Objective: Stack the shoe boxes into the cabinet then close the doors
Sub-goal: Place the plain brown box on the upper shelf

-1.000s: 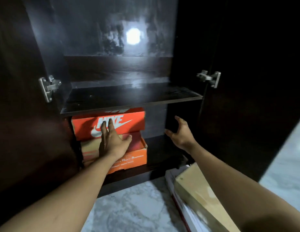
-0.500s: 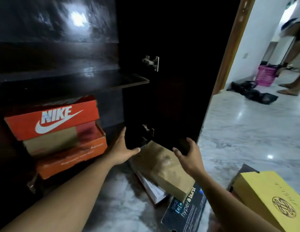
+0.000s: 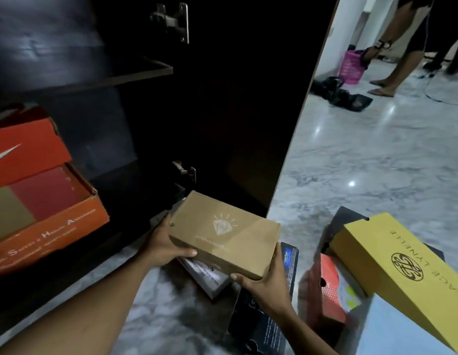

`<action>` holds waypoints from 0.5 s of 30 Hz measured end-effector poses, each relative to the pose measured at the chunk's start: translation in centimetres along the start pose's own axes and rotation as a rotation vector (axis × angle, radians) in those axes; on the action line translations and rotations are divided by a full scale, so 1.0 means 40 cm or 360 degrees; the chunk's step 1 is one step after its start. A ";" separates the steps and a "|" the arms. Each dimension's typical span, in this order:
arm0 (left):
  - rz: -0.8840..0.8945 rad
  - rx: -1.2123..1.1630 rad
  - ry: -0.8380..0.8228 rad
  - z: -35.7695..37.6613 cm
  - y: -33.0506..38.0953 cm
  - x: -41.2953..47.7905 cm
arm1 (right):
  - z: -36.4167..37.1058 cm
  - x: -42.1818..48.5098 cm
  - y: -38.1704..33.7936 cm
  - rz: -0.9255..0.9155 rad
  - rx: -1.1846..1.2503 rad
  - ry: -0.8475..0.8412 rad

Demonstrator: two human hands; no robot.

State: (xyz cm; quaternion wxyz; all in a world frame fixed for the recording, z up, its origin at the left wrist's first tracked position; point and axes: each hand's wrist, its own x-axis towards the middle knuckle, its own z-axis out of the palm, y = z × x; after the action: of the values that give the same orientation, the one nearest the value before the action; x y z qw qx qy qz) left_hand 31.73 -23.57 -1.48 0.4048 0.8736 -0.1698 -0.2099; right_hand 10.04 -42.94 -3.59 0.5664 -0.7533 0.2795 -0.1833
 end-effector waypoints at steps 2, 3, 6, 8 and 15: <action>-0.0014 0.0008 0.0041 -0.003 -0.002 -0.007 | 0.000 0.001 -0.005 -0.0021 0.0071 0.0012; -0.0012 0.0002 0.0060 -0.008 -0.005 -0.012 | -0.002 -0.001 -0.011 -0.0022 0.0094 0.0017; 0.0072 -0.0101 0.0085 -0.036 0.022 -0.048 | -0.021 -0.008 -0.043 -0.0039 0.0191 0.0014; 0.0164 -0.0212 0.0151 -0.069 0.064 -0.082 | -0.041 -0.015 -0.101 -0.0096 0.0230 0.0001; 0.0475 -0.0416 0.0388 -0.292 0.202 -0.189 | -0.098 -0.024 -0.432 -0.0461 0.0308 -0.0100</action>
State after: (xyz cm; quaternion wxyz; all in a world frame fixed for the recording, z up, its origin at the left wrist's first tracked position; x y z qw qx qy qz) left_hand 30.14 -17.58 13.36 0.5585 0.7980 -0.2182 -0.0608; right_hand 10.67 -41.78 14.10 0.6124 -0.7330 0.1313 -0.2654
